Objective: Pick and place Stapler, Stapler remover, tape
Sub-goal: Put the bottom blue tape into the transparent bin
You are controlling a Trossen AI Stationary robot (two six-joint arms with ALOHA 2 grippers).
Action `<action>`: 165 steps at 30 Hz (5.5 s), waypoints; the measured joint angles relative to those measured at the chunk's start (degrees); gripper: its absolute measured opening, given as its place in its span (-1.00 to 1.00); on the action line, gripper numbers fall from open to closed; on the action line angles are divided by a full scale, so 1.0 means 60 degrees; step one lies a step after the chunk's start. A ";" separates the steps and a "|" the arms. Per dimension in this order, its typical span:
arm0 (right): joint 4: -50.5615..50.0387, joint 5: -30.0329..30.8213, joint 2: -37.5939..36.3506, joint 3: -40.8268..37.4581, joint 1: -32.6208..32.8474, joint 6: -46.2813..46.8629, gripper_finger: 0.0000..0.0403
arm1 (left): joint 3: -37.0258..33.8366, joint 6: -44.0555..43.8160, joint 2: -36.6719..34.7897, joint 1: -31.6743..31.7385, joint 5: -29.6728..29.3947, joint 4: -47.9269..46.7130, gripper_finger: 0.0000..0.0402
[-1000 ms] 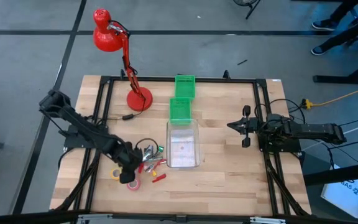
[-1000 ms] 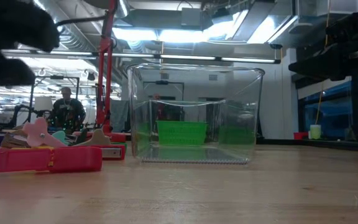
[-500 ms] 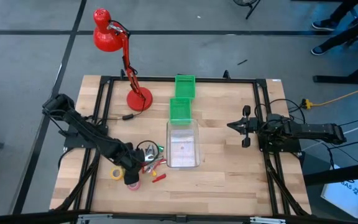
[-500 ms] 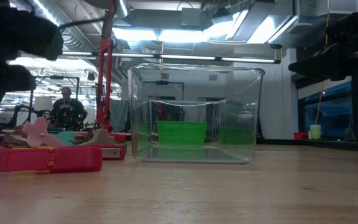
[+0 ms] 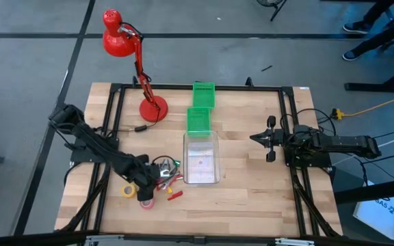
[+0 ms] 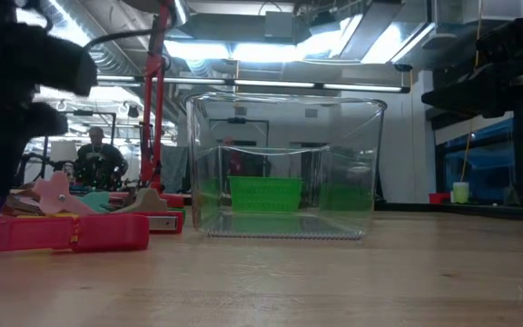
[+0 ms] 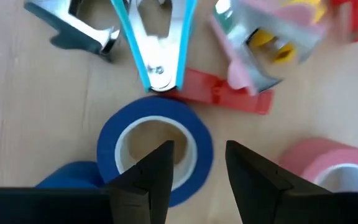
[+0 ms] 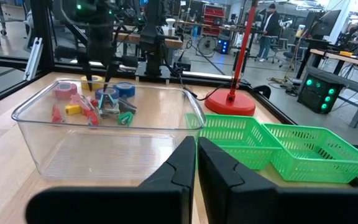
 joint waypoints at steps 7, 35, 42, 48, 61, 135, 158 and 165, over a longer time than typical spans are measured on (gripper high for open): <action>0.0003 0.0000 -0.0001 0.0000 0.0004 0.0000 -0.90 | 0.0035 -0.0233 0.0859 0.0025 0.0334 0.0180 -0.29; 0.0001 0.0000 0.0000 0.0000 0.0004 0.0000 -0.89 | -0.0004 -0.0696 -0.1864 0.1129 -0.1229 0.5610 -0.83; 0.0003 0.0000 0.0000 0.0000 0.0004 0.0000 -0.89 | -0.0004 0.1333 -0.2413 0.2137 -0.1549 0.7846 -0.80; 0.0003 0.0000 0.0000 0.0000 0.0004 0.0000 -0.89 | 0.0000 0.2989 -0.2418 0.3132 -0.2237 0.9359 -0.80; 0.0003 0.0000 0.0000 -0.0004 0.0002 0.0000 -0.89 | 0.0294 0.5107 -0.1684 0.4854 -0.4061 1.0993 -0.79; 0.0003 0.0000 0.0000 -0.0007 0.0000 0.0000 -0.89 | 0.5832 0.6714 0.2977 0.5530 0.1623 0.1246 -0.80; 0.0004 0.0000 0.0000 -0.0007 0.0002 0.0000 -0.90 | 0.5824 0.4991 0.4492 0.5692 0.1915 0.0889 -0.66; 0.0003 0.0000 -0.0003 -0.0007 0.0000 0.0000 -0.89 | 0.5824 0.4987 0.4492 0.5679 0.1725 0.0868 -0.65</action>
